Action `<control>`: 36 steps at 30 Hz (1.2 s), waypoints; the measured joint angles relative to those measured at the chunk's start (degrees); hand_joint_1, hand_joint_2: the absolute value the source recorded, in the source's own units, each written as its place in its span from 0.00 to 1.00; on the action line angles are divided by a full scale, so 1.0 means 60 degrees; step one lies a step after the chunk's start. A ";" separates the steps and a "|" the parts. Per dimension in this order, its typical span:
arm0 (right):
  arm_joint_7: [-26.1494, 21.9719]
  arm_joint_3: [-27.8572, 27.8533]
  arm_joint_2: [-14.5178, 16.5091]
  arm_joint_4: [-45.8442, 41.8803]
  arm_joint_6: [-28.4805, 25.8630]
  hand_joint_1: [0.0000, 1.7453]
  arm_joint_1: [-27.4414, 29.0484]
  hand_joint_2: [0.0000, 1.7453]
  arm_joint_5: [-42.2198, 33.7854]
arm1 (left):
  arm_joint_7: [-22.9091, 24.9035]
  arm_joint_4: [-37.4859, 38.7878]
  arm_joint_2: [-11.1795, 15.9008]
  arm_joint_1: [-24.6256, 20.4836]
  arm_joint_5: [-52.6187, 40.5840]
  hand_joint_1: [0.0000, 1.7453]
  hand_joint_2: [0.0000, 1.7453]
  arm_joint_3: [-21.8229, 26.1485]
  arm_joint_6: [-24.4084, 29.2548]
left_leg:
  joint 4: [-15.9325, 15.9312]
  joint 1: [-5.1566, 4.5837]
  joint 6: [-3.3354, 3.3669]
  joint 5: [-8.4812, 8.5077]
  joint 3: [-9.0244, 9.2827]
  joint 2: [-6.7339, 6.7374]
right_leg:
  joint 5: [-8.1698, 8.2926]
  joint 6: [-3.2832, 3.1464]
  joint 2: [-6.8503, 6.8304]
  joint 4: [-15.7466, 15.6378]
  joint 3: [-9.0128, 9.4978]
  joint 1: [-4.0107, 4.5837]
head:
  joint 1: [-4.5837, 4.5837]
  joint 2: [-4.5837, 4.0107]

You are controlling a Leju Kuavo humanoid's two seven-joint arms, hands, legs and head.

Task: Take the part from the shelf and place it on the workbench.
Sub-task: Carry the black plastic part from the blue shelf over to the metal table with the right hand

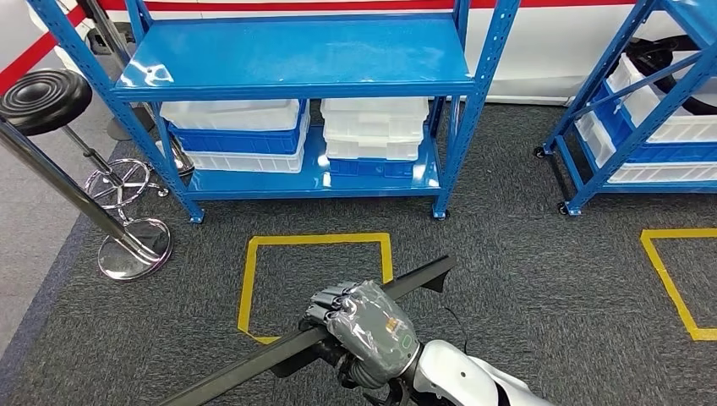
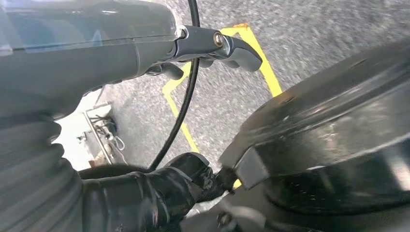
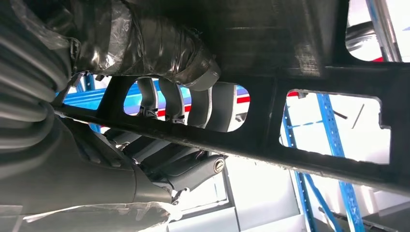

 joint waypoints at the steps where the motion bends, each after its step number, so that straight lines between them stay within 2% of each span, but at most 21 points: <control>1: 0.0011 -0.0025 0.0000 -0.0003 0.0025 1.00 0.0007 1.00 0.0035 | 0.0058 0.0083 -0.0047 -0.0020 0.0002 0.00 1.00 -0.0003 0.0048 | -0.0465 -0.0021 0.0048 -0.0166 0.0277 -0.0017 | 0.0055 0.0065 0.0003 0.0052 -0.0052 0.0006 | 0.0002 -0.0001; 3: 0.0046 -0.0057 0.0000 -0.0004 0.0065 1.00 0.0028 1.00 0.0101 | 0.0175 0.0219 -0.0123 -0.0063 0.0021 0.00 1.00 -0.0005 0.0160 | -0.0794 -0.0082 0.0230 -0.0326 0.0385 -0.0035 | 0.0190 0.0204 0.0005 0.0056 -0.0077 0.0012 | 0.0006 0.0000; 5: 0.0097 -0.0078 0.0000 -0.0003 0.0079 1.00 0.0054 1.00 0.0136 | 0.0259 0.0306 -0.0181 -0.0108 0.0060 0.00 1.00 -0.0004 0.0224 | -0.0786 -0.0090 0.0418 -0.0202 0.0284 0.0009 | 0.0098 0.0314 0.0012 0.0172 -0.0140 -0.0024 | 0.0006 0.0000; 7: 0.0138 -0.0124 0.0000 -0.0001 0.0084 1.00 0.0076 1.00 0.0149 | 0.0308 0.0382 -0.0217 -0.0133 0.0092 0.00 1.00 -0.0003 0.0223 | -0.0796 -0.0101 0.0598 -0.0053 0.0168 0.0069 | -0.0554 0.0358 0.0027 0.0967 -0.0448 -0.0045 | 0.0008 0.0001; 9: 0.0153 -0.0167 0.0000 0.0004 0.0088 1.00 0.0101 1.00 0.0156 | 0.0335 0.0469 -0.0241 -0.0133 0.0117 0.00 1.00 -0.0003 0.0146 | -0.0775 -0.0156 0.0681 0.0082 0.0002 0.0100 | -0.1332 0.0369 0.0046 0.2263 -0.0882 -0.0025 | 0.0008 0.0003; 10: 0.0158 -0.0178 0.0000 0.0011 0.0091 1.00 0.0116 1.00 0.0158 | 0.0333 0.0527 -0.0251 -0.0130 0.0149 0.00 1.00 -0.0004 0.0054 | -0.0759 -0.0190 0.0698 0.0140 -0.0085 0.0107 | -0.1518 0.0359 0.0054 0.2689 -0.0972 -0.0013 | 0.0007 0.0003; 11: 0.0159 -0.0186 0.0000 0.0021 0.0092 1.00 0.0130 1.00 0.0159 | 0.0302 0.0604 -0.0260 -0.0127 0.0186 0.00 1.00 -0.0003 -0.0082 | -0.0740 -0.0225 0.0706 0.0184 -0.0161 0.0108 | -0.1518 0.0328 0.0060 0.2761 -0.0877 -0.0001 | 0.0007 0.0003; 12: 0.0159 -0.0196 0.0000 0.0030 0.0092 1.00 0.0138 1.00 0.0159 | 0.0242 0.0712 -0.0268 -0.0124 0.0228 0.00 1.00 -0.0002 -0.0266 | -0.0720 -0.0257 0.0709 0.0213 -0.0214 0.0105 | -0.1357 0.0270 0.0063 0.2447 -0.0585 0.0025 | 0.0007 0.0002; 14: 0.0158 -0.0225 0.0001 0.0041 0.0088 1.00 0.0132 1.00 0.0158 | 0.0052 0.1016 -0.0316 -0.0117 0.0293 0.00 1.00 0.0002 -0.0704 | -0.0682 -0.0307 0.0697 0.0241 -0.0270 0.0100 | -0.0929 0.0056 0.0061 0.1125 0.0328 0.0112 | 0.0004 0.0002; 16: 0.0152 -0.0262 0.0006 0.0047 0.0085 1.00 0.0115 1.00 0.0153 | -0.0105 0.1363 -0.0394 -0.0118 0.0338 0.00 1.00 0.0004 -0.1042 | -0.0639 -0.0318 0.0638 0.0274 -0.0331 0.0104 | -0.0753 -0.0119 0.0050 0.0217 0.0837 0.0206 | 0.0008 0.0002; 18: 0.0147 -0.0284 0.0012 0.0061 0.0083 1.00 0.0104 1.00 0.0148 | -0.0191 0.1671 -0.0442 -0.0124 0.0374 0.00 1.00 0.0005 -0.1231 | -0.0630 -0.0298 0.0541 0.0328 -0.0380 0.0111 | -0.0730 -0.0176 0.0049 0.0077 0.0831 0.0255 | 0.0017 0.0002; 20: 0.0145 -0.0291 0.0031 0.0074 0.0081 1.00 0.0096 1.00 0.0139 | -0.0239 0.1942 -0.0467 -0.0133 0.0390 0.00 1.00 0.0009 -0.1366 | -0.0547 -0.0295 0.0443 0.0224 -0.0424 0.0097 | -0.0613 -0.0236 0.0022 -0.0039 0.0830 0.0188 | 0.0016 0.0002; 23: 0.0150 -0.0294 0.0081 0.0102 0.0083 1.00 0.0071 1.00 0.0130 | -0.0284 0.2342 -0.0556 -0.0142 0.0387 0.00 1.00 0.0014 -0.1587 | 0.0639 -0.0261 0.0316 -0.0692 -0.0885 0.0059 | -0.0433 -0.0320 -0.0020 -0.0125 0.0715 0.0126 | 0.0010 0.0000; 25: 0.0189 -0.0294 0.0099 0.0155 0.0087 1.00 0.0069 1.00 0.0148 | -0.0313 0.2622 -0.0641 -0.0140 0.0386 0.00 1.00 0.0014 -0.1749 | 0.1728 -0.0208 0.0226 -0.1212 -0.1268 0.0059 | -0.0375 -0.0310 -0.0043 -0.0025 0.0521 0.0132 | 0.0009 -0.0001; 26: 0.0223 -0.0296 0.0104 0.0192 0.0089 1.00 0.0070 1.00 0.0159 | -0.0335 0.2768 -0.0689 -0.0140 0.0386 0.00 1.00 0.0013 -0.1838 | 0.1896 -0.0179 0.0186 -0.1228 -0.1274 0.0060 | -0.0352 -0.0295 -0.0068 0.0043 0.0417 0.0128 | 0.0009 0.0000; 27: 0.0263 -0.0304 0.0110 0.0231 0.0090 1.00 0.0070 1.00 0.0170 | -0.0364 0.2918 -0.0730 -0.0141 0.0386 0.00 1.00 0.0012 -0.1933 | 0.1690 -0.0150 0.0151 -0.1072 -0.1099 0.0069 | -0.0331 -0.0276 -0.0099 0.0118 0.0315 0.0118 | 0.0009 0.0001; 29: 0.0325 -0.0360 0.0132 0.0307 0.0089 1.00 0.0070 1.00 0.0177 | -0.0437 0.3211 -0.0817 -0.0169 0.0386 0.00 1.00 0.0011 -0.2126 | 0.0469 -0.0109 0.0118 -0.0596 -0.0374 0.0172 | -0.0291 -0.0215 -0.0171 0.0264 0.0147 0.0094 | 0.0008 0.0003; 31: 0.0351 -0.0453 0.0158 0.0381 0.0085 1.00 0.0061 1.00 0.0177 | -0.0505 0.3491 -0.0929 -0.0214 0.0387 0.00 1.00 0.0011 -0.2298 | -0.0403 -0.0144 0.0182 -0.0295 0.0032 0.0259 | -0.0225 -0.0110 -0.0248 0.0351 0.0064 0.0103 | 0.0011 0.0002; 34: 0.0352 -0.0541 0.0187 0.0487 0.0079 1.00 0.0051 1.00 0.0175 | -0.0564 0.3869 -0.1078 -0.0236 0.0386 0.00 1.00 0.0011 -0.2440 | -0.0500 -0.0195 0.0393 -0.0081 -0.0078 0.0145 | -0.0058 0.0102 -0.0371 0.0300 0.0055 0.0116 | 0.0014 0.0002; 35: 0.0353 -0.0555 0.0192 0.0521 0.0079 1.00 0.0052 1.00 0.0174 | -0.0569 0.3957 -0.1119 -0.0240 0.0386 0.00 1.00 0.0011 -0.2460 | -0.0526 -0.0183 0.0458 0.0019 -0.0121 0.0109 | -0.0108 0.0164 -0.0348 0.0323 0.0029 0.0100 | 0.0014 0.0001; 36: 0.0353 -0.0569 0.0195 0.0552 0.0079 1.00 0.0053 1.00 0.0173 | -0.0573 0.4036 -0.1160 -0.0251 0.0386 0.00 1.00 0.0011 -0.2476 | -0.0560 -0.0166 0.0542 0.0142 -0.0197 0.0081 | -0.0348 0.0212 -0.0270 0.0486 -0.0040 0.0088 | 0.0014 0.0001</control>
